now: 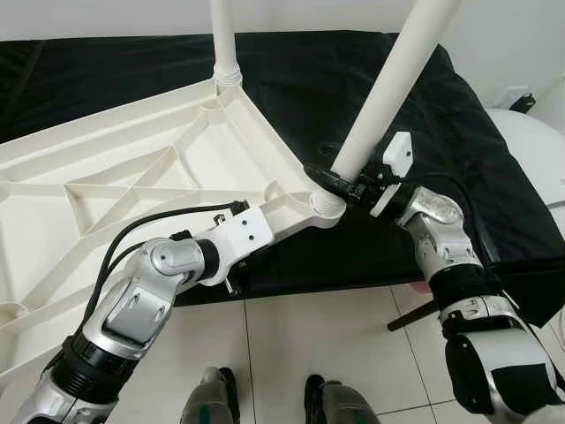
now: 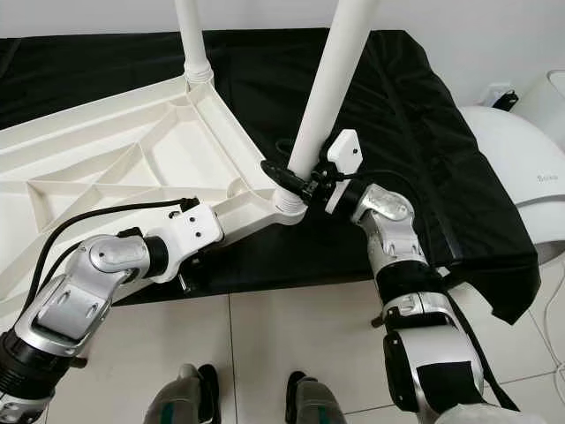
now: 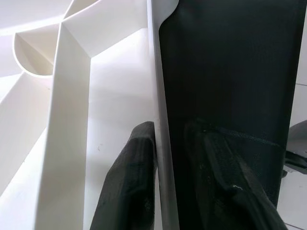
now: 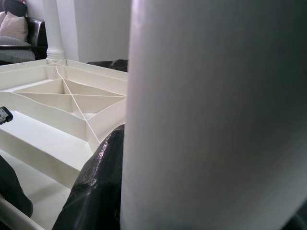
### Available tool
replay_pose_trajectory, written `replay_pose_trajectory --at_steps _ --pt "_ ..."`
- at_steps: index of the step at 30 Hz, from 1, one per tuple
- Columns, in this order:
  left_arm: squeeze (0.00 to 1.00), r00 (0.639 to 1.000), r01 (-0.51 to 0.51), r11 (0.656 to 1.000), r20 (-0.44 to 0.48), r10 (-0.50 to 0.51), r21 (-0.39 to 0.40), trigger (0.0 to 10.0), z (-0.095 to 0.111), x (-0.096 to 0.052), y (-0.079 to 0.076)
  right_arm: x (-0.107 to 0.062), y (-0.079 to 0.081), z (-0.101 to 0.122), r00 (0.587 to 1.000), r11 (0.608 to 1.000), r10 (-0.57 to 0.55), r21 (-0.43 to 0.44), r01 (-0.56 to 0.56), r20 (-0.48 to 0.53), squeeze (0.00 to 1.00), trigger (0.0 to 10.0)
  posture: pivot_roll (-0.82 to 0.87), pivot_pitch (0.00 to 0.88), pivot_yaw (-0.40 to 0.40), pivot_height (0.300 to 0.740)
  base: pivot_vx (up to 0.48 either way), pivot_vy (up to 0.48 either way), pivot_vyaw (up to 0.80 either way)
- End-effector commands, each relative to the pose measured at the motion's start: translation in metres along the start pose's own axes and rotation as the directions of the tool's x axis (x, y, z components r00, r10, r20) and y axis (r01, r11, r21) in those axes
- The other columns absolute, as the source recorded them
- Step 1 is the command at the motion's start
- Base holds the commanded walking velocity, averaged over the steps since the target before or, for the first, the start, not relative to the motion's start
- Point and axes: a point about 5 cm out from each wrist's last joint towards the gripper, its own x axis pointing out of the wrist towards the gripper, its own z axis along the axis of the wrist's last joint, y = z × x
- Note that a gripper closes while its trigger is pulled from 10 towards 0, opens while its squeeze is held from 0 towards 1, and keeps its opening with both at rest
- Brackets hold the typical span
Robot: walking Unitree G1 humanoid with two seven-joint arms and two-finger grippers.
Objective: Building children table
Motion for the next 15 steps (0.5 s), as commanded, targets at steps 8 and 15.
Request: replay_pose_trajectory --at_steps 8,15 --pt "0.00 1.000 0.019 1.000 -0.004 -0.019 -0.009 10.0 -0.0009 0.0030 -0.0077 -0.0076 0.0098 -0.0163 0.997 0.999 0.037 0.030 -0.036 -0.067 0.00 10.0 -0.06 0.213 -0.034 0.740 0.000 0.000 0.00" --pt "0.00 1.000 0.023 1.000 0.006 -0.023 -0.007 10.0 0.0012 0.0043 -0.0089 -0.0070 0.0136 -0.0190 0.995 0.998 0.052 0.022 -0.051 -0.083 0.00 10.0 -0.06 0.209 -0.036 0.740 0.000 0.000 0.00"
